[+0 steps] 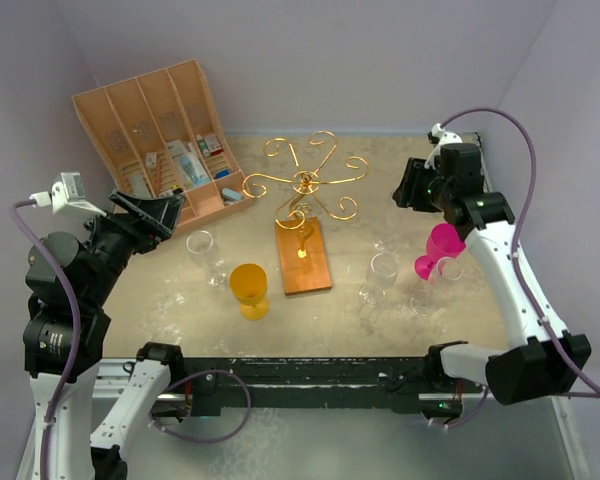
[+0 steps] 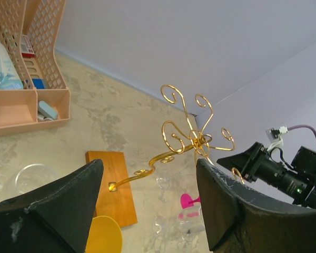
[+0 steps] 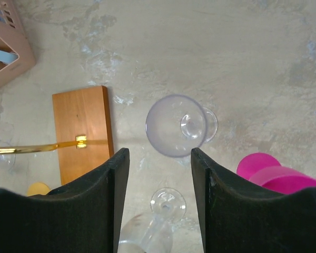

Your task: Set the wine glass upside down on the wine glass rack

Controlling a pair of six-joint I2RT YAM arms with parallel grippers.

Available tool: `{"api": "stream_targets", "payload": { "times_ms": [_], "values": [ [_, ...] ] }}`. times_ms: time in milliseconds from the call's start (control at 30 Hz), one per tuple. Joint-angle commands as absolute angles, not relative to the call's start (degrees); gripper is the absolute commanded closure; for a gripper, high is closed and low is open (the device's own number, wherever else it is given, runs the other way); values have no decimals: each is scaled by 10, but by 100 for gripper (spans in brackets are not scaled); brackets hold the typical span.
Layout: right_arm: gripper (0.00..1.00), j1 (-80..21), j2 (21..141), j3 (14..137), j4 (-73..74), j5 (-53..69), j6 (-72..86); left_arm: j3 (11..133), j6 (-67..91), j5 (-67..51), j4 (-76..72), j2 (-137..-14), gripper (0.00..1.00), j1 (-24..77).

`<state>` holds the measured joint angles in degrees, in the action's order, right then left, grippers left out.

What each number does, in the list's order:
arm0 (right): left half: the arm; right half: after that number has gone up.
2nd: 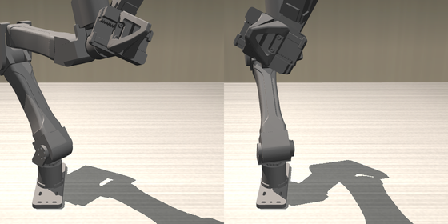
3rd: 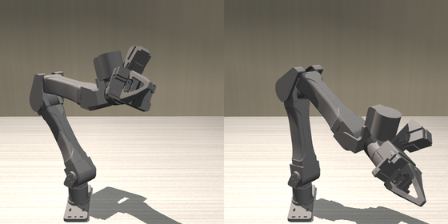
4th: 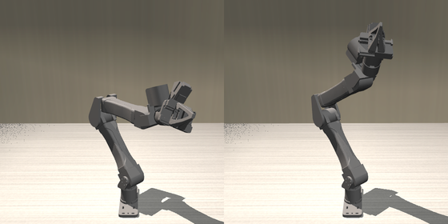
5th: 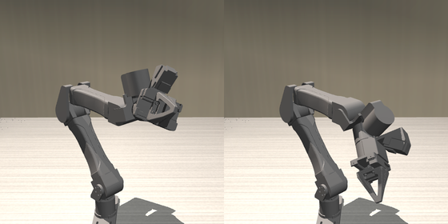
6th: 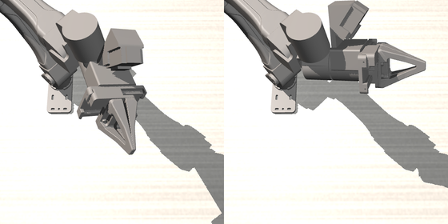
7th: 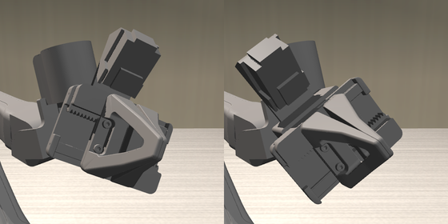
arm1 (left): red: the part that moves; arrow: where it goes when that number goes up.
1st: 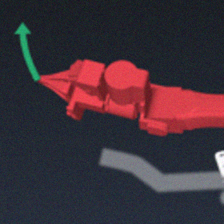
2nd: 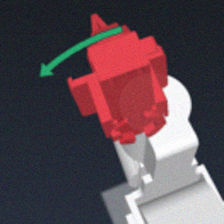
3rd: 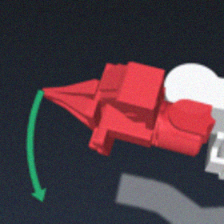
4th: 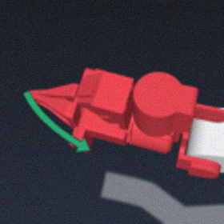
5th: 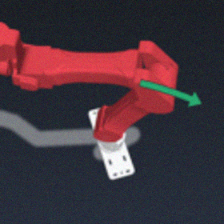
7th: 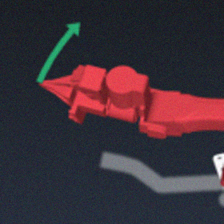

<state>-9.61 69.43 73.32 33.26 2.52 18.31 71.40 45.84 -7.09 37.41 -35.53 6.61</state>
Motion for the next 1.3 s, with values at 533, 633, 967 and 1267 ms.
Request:
{"api": "stream_targets", "payload": {
  "times_ms": [533,633,967,1267],
  "values": [
    [71,-131,813,785,307,-71,136,710,411,-49,387,-356,32,62],
    [77,-133,821,790,310,-68,128,718,408,-49,392,-358,31,62],
    [100,-149,794,799,293,-93,136,757,404,-73,400,-362,31,62],
    [100,-157,650,750,168,-104,215,724,478,-161,310,-372,29,62]
  ]
}}
